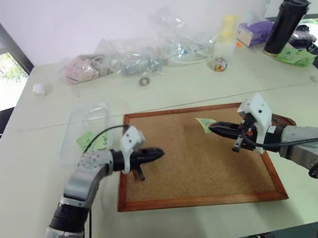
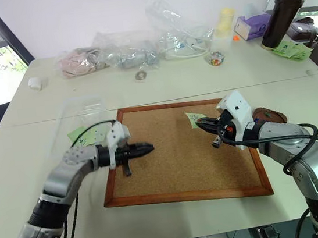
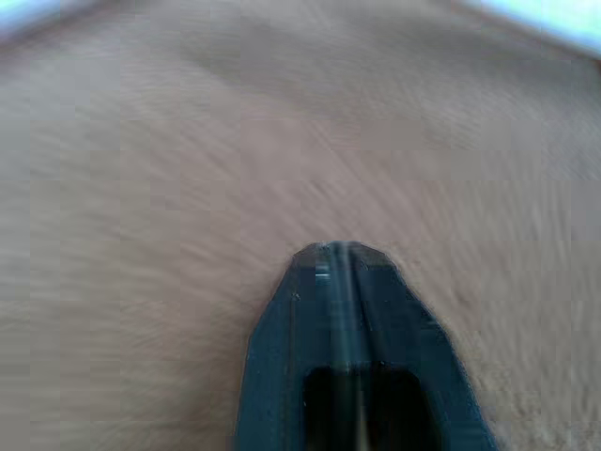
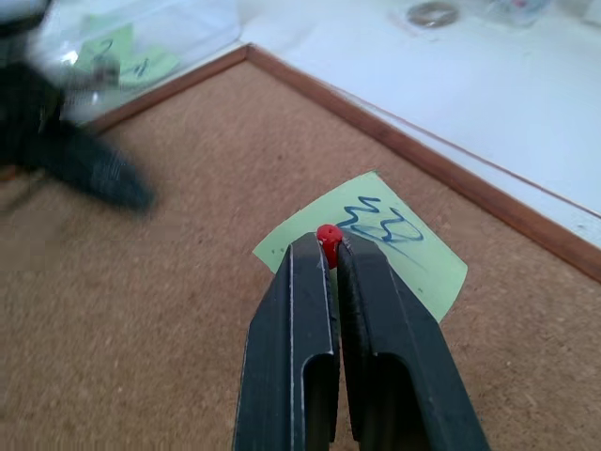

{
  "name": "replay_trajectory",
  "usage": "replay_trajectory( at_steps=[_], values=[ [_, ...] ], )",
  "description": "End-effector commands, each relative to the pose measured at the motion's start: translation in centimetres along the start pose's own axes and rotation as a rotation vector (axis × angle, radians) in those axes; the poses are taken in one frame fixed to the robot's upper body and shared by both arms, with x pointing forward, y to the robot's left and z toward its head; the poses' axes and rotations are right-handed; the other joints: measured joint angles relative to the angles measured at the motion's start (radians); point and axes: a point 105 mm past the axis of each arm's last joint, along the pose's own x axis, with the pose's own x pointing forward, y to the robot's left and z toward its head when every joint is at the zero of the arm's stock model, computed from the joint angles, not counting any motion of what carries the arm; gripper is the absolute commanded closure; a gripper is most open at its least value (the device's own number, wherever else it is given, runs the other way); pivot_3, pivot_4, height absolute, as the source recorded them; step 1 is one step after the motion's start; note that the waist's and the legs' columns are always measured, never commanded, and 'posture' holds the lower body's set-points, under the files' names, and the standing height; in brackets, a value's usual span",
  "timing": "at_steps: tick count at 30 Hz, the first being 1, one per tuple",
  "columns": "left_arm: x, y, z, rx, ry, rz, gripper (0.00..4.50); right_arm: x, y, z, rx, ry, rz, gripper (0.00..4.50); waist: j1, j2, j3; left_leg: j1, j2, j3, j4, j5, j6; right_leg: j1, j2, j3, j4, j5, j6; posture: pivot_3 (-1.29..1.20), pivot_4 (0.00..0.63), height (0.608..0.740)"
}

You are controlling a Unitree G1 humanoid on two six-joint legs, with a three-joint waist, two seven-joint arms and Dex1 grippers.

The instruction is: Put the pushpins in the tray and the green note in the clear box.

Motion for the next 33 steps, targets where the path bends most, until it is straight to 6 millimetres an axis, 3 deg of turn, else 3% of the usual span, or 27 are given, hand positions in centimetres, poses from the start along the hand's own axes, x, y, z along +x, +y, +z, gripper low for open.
replay_trajectory(
  at_steps=[1,4,6,10,14,30,33],
  values=[
    [0.0,0.2,2.5,0.015,-0.072,-0.009,2.04,-0.2,0.8,1.2,-0.056,-0.034,0.037,4.5,0.004,0.0,0.0,0.0,-0.001,0.0,0.0,0.0,0.0,0.0,0.0,0.0,0.0,0.0,0.0,0.0,0.15,0.74],
    [1.0,0.1,4.5,0.124,-0.086,-0.037,0.71,-0.3,1.3,1.7,-0.078,-0.041,0.061,4.5,0.006,-0.001,0.001,0.0,-0.001,0.0,-0.001,0.0,0.0,0.0,-0.001,0.0,0.0,0.0,0.0,0.0,0.15,0.74],
    [1.5,0.0,5.1,0.209,-0.082,-0.049,0.71,-0.3,1.5,2.0,-0.083,-0.046,0.07,4.5,0.006,-0.002,0.002,0.0,-0.001,0.0,-0.001,0.0,0.0,-0.001,-0.001,-0.001,0.0,0.0,0.0,0.0,0.15,0.74],
    [2.7,-0.6,4.4,0.504,-0.02,-0.112,0.71,-0.2,2.0,2.8,-0.09,-0.064,0.101,4.5,0.003,-0.002,0.002,0.0,-0.001,0.0,-0.001,0.0,0.0,-0.001,-0.001,-0.001,-0.001,0.0,0.0,0.0,0.15,0.74],
    [3.7,-1.2,4.0,0.639,-0.012,-0.181,0.71,-0.1,2.7,3.2,-0.094,-0.062,0.15,4.5,0.005,-0.002,0.002,0.0,-0.001,0.0,-0.001,0.0,0.0,-0.001,-0.001,-0.001,-0.001,0.0,0.0,0.0,0.15,0.74],
    [6.1,-1.8,5.6,0.7,-0.119,-0.228,0.71,0.5,3.3,3.6,-0.114,-0.055,0.183,4.5,0.005,-0.004,0.003,-0.001,-0.001,0.0,0.0,0.0,0.0,-0.001,-0.001,-0.002,0.0,0.0,0.0,0.0,0.15,0.74],
    [6.4,-2.1,5.4,0.692,-0.12,-0.242,1.54,0.5,3.3,3.6,-0.115,-0.054,0.182,4.5,0.005,-0.005,0.004,-0.001,-0.001,0.0,0.0,0.0,0.0,-0.001,-0.001,-0.002,0.0,0.0,0.0,0.0,0.15,0.74]
  ],
)
